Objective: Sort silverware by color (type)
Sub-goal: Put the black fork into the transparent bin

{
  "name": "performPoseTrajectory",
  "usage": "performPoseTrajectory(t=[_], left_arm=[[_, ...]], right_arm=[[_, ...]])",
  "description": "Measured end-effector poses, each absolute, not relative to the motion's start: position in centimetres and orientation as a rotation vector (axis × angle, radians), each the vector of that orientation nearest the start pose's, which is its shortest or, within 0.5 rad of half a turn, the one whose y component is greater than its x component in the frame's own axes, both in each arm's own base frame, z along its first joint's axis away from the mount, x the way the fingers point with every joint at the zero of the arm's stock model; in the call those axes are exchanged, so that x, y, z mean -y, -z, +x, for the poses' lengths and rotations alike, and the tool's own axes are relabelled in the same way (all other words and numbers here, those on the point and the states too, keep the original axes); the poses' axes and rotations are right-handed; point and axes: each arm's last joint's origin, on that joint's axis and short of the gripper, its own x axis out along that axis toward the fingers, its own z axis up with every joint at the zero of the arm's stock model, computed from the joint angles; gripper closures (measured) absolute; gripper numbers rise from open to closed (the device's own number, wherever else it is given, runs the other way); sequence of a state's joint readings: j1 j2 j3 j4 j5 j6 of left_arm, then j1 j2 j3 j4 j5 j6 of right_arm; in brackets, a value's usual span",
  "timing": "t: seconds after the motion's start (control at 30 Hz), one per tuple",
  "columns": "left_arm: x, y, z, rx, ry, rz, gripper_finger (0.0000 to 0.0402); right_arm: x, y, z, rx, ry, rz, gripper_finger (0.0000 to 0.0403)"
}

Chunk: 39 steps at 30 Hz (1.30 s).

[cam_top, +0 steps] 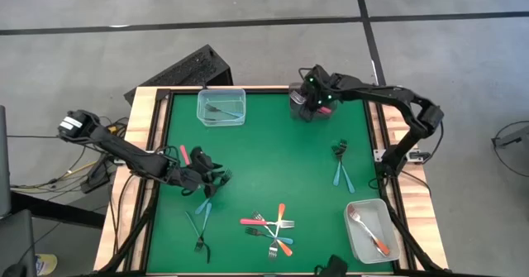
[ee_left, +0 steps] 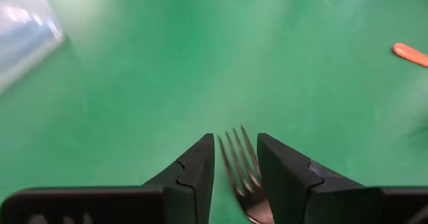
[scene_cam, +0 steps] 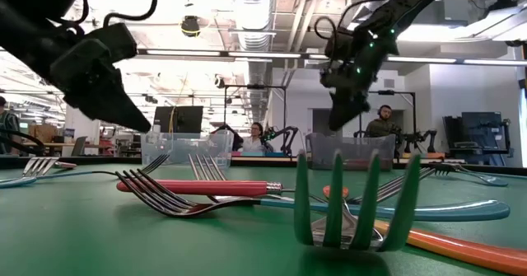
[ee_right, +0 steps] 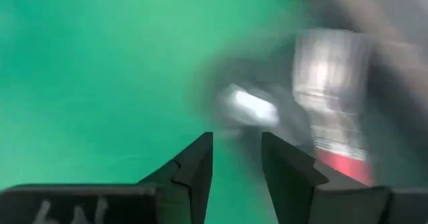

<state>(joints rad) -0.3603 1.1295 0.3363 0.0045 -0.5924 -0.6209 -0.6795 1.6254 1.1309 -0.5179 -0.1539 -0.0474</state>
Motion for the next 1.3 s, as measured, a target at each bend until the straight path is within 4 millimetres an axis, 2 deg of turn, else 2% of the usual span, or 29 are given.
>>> performPoseTrajectory(t=[0.07, 0.17, 0.33, 0.47, 0.67, 0.8, 1.1, 1.2, 1.3], left_arm=[[5.2, -14.4, 18.0, -0.612, -0.406, -0.295, 0.0291], [5.3, -14.2, 17.9, -0.644, -0.381, -0.386, 0.0282], [5.6, -13.9, 17.7, -0.719, -0.338, -0.522, 0.0276], [5.7, -13.4, 17.1, -0.784, -0.362, -0.527, 0.0276], [6.5, -13.4, 16.8, -0.792, -0.323, -0.527, 0.0276], [6.8, -13.0, 16.8, -0.806, -0.324, -0.500, 0.0276], [7.4, -10.8, 17.6, -0.841, -0.378, -0.418, 0.0278], [7.4, -10.5, 17.6, -0.850, -0.388, -0.408, 0.0300], [7.4, -10.4, 17.6, -0.848, -0.400, -0.397, 0.0350]], right_arm=[[19.1, -22.7, 26.6, -0.903, 0.343, 0.412, 0.0262], [16.9, -24.2, 27.5, -0.856, 0.270, 0.398, 0.0277], [11.9, -27.3, 28.5, -0.766, 0.149, 0.331, 0.0295], [8.0, -29.8, 28.2, -0.692, 0.057, 0.280, 0.0302], [4.7, -32.4, 26.4, -0.635, 0.079, 0.292, 0.0301], [3.0, -32.5, 25.8, -0.670, 0.174, 0.278, 0.0300], [-1.1, -31.0, 26.2, -0.758, 0.287, 0.233, 0.0300], [-2.1, -31.0, 26.1, -0.740, 0.350, 0.234, 0.0300], [-3.4, -30.5, 26.3, -0.709, 0.450, 0.226, 0.0300]])
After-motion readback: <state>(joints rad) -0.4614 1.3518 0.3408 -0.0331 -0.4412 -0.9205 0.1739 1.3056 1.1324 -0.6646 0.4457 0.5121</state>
